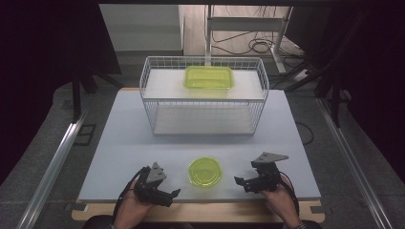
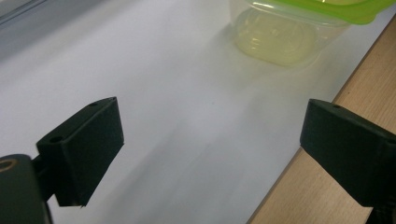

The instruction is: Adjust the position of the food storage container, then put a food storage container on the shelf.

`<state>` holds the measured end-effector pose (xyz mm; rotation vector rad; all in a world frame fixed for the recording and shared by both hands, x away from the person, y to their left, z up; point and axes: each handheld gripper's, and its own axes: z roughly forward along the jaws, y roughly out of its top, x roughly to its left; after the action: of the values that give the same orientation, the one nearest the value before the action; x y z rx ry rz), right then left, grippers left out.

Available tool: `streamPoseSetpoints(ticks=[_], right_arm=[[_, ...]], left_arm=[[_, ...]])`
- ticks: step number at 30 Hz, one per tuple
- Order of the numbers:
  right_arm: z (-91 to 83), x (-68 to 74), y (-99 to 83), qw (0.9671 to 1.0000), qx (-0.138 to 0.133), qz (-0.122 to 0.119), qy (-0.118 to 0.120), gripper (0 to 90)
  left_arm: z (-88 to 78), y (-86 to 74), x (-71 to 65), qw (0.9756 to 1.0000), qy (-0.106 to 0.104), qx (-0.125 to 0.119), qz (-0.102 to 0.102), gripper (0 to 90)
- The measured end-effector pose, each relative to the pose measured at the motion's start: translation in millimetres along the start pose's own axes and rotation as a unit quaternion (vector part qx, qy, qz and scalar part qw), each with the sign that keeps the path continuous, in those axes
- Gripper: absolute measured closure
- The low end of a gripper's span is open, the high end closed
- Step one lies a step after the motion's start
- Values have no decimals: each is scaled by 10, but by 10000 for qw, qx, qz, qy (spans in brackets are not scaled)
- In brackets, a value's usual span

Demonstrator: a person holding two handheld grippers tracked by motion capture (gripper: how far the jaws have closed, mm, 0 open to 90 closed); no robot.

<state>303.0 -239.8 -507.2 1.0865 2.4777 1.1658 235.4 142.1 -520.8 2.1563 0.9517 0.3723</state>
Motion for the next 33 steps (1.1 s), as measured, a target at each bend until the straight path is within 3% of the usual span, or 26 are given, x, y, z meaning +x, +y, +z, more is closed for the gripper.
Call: streamPoseSetpoints(ticks=[3, 11, 17, 28, 33], right_arm=[[7, 4, -2, 10000, 3, -6, 37, 55], [5, 19, 3, 10000, -39, -30, 42, 56], [-24, 32, 32, 9999, -152, 46, 8, 56], [-8, 60, 107, 9994, -70, 288, 199, 40], [-25, 80, 187, 9990, 84, 345, 273, 106]], left_arm=[[-38, -96, 30, 9998, 212, 9, 10, 28], [-83, -141, 49, 9995, 240, -182, 10, 12], [-74, -148, 45, 9994, 291, -149, 122, 7], [-84, -157, 36, 9988, 426, -130, 214, 7], [-129, -184, 24, 9985, 474, -165, 222, 7]])
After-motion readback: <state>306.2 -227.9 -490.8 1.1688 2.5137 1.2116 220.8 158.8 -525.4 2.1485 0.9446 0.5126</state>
